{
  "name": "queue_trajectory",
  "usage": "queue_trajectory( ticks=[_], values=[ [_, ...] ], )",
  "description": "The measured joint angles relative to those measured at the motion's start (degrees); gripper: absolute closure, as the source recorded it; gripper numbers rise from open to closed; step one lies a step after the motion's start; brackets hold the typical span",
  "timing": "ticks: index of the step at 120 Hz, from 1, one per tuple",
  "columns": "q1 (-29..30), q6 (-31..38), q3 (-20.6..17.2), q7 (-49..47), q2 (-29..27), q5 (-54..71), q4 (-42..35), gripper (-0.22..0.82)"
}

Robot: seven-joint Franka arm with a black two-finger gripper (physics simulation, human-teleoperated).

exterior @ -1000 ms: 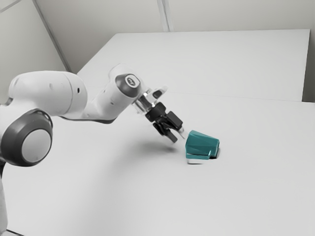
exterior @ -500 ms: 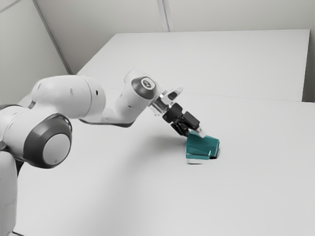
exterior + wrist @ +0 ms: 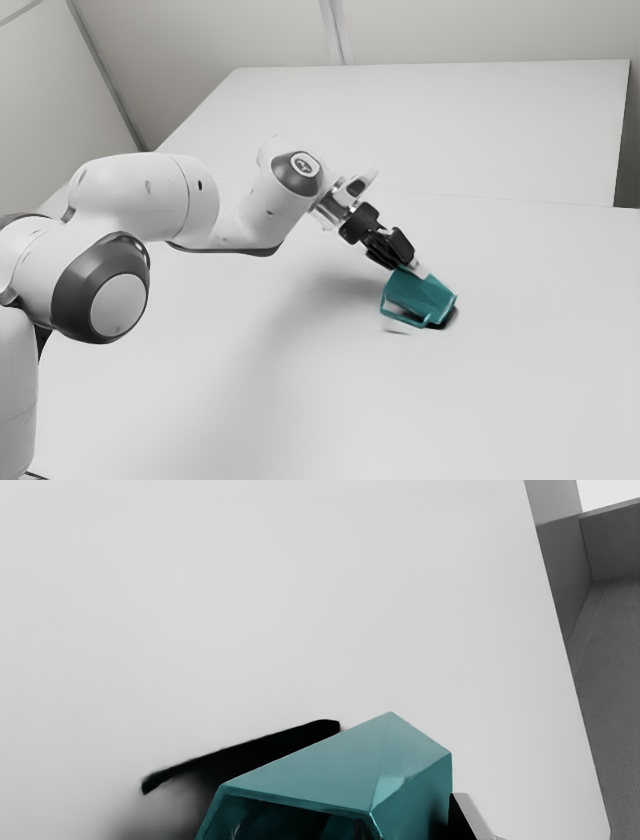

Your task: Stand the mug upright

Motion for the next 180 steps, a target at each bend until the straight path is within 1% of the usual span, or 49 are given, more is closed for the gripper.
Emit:
queue_trajectory(
  ticks=[18, 37, 54, 76, 88, 100, 113, 134, 161, 180],
  values=[
    [-0.16, 0.12, -0.51, 0.03, -0.21, 0.04, 0.66, 0.7],
    [-0.69, 0.15, -0.6, -0.17, -0.64, 0.02, 0.75, 0.75],
    [-0.88, 0.13, -0.6, -0.57, -1.13, 0.08, 0.75, 0.77],
    [-1.55, 0.49, -0.6, -1.23, -2.16, 0.43, 0.71, 0.76],
    [-1.68, 0.76, -0.58, -1.65, -4.35, 1.75, 0.06, 0.76],
    [-0.92, 1.12, -0.47, -2.24, -7.87, 4.82, -0.99, 0.77],
    [1.13, 2.4, -0.17, -2.81, -11.55, 7.8, -3.57, 0.77],
    [5.49, 4.93, 0.0, -3.67, -15.48, 11.9, -7.75, 0.78],
    [11.78, 8.49, 0.01, -5.45, -17.84, 21.45, -9.87, 0.78],
    [13.79, 11.15, 0.07, -7.52, -18.21, 29.42, -10.38, 0.79]
  ],
)
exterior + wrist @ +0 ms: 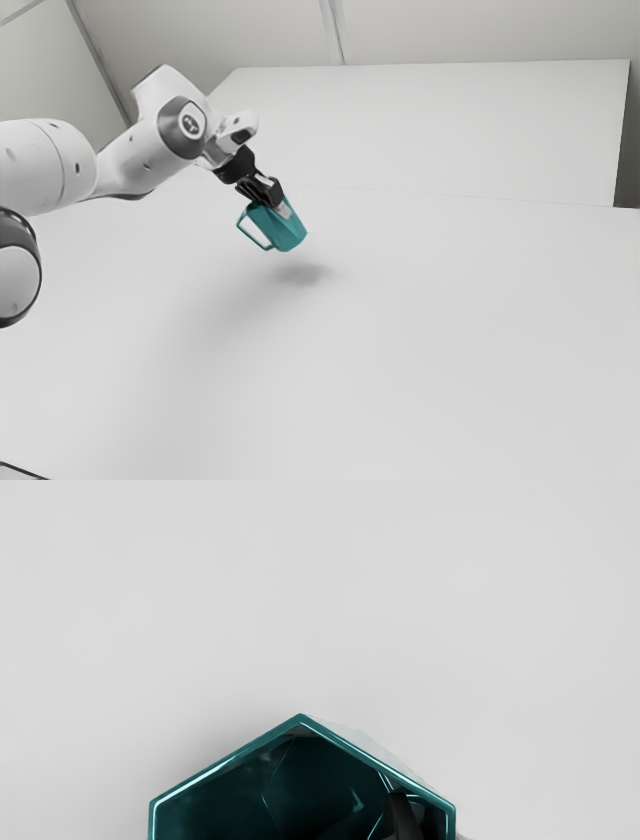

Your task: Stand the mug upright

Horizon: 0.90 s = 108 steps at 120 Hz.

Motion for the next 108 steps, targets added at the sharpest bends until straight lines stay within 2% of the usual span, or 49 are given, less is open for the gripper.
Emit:
queue_trajectory(
  ticks=[39, 64, 108],
  values=[
    [1.91, 1.32, -0.03, -5.89, 1.01, 18.58, -0.12, 0.79],
    [2.22, 1.31, 0.02, -8.89, 4.05, 23.76, 0.04, 0.79],
    [1.62, 1.56, -0.09, -13.54, 5.44, 31.33, 0.44, 0.79]
  ],
)
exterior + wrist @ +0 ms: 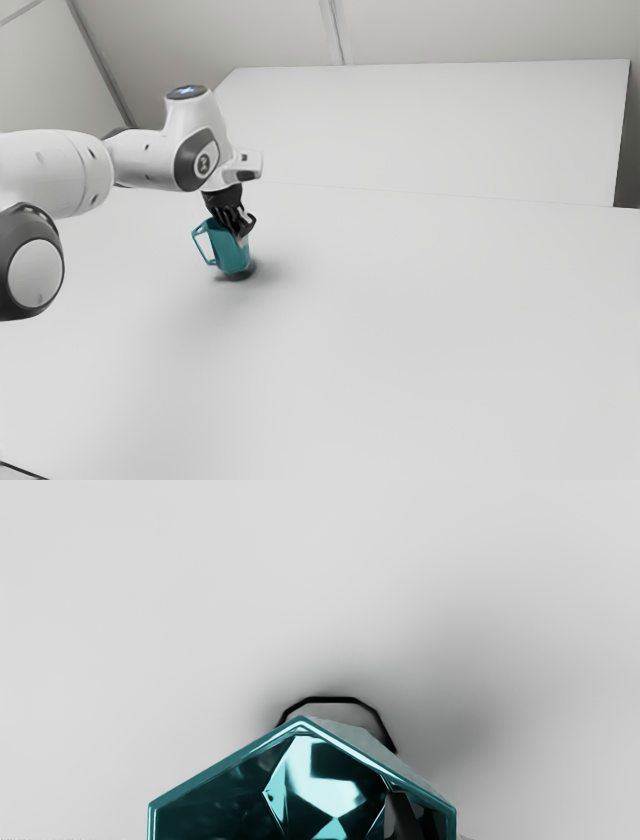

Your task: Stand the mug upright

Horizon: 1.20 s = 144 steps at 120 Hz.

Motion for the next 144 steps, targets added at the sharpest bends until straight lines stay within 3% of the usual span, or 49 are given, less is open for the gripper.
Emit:
queue_trajectory(
  ticks=[75, 109, 124, 144],
  values=[
    [-0.1, 0.77, -0.59, -5.7, 2.45, -2.88, 1.21, 0.78],
    [0.06, 0.65, -0.57, -7.46, 2.34, -3.37, 1.25, 0.27],
    [-0.32, 0.42, -0.51, -8.07, 1.41, -3.07, 1.33, 0.15],
    [-1.04, -0.62, -0.38, -8.73, -3.34, -1.9, 1.19, 0.07]
  ],
)
